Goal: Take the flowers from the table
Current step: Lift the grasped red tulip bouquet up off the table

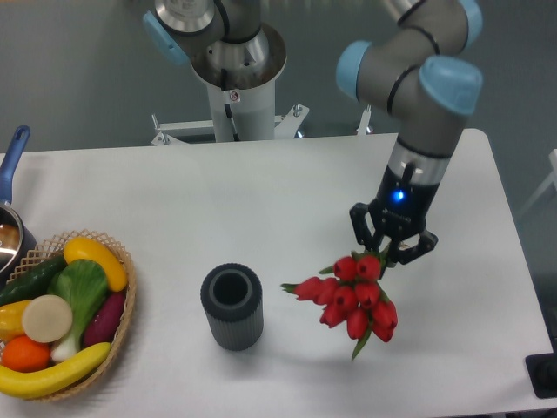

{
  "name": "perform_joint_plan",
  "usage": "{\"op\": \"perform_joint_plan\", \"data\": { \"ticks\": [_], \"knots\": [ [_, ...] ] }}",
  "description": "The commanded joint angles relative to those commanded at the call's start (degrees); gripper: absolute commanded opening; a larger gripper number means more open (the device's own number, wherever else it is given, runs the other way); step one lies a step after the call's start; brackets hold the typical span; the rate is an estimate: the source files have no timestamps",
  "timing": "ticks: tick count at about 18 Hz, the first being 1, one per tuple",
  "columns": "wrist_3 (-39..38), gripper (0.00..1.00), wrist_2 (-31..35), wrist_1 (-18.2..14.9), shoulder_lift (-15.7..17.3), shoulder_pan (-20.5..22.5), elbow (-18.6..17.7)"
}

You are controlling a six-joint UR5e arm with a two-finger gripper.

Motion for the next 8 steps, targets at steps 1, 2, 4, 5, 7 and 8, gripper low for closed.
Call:
{"op": "perform_joint_plan", "data": {
  "ticks": [1,2,4,5,7,8],
  "knots": [
    [-0.36,0.18,-1.41,0.00,0.00,0.27,0.26],
    [-0.45,0.18,-2.21,0.00,0.00,0.36,0.70],
    [-0.54,0.18,-2.39,0.00,0.00,0.62,1.05],
    [-0.54,0.18,-2.48,0.00,0.00,0.62,1.23],
    [-0.54,0.18,-2.48,0.00,0.00,0.71,1.41],
    [-0.54,0.18,-2.48,0.00,0.00,0.62,1.41]
  ]
}}
